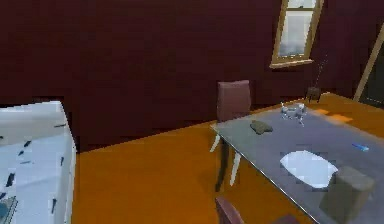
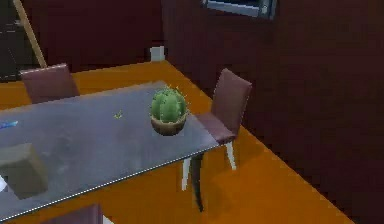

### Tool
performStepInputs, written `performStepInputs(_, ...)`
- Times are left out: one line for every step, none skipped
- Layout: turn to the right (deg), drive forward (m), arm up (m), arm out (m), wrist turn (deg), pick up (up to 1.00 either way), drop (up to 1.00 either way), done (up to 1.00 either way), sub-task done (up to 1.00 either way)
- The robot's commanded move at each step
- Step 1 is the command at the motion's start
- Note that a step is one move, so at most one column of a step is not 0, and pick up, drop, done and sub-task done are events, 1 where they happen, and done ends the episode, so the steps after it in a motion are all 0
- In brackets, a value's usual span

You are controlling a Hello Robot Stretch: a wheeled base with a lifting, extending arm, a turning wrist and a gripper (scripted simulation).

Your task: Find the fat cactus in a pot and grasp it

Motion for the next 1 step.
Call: performStepInputs(45.0, 0.00, 0.00, 0.00, 0.0, 0.00, 0.00, 0.00, 0.00)
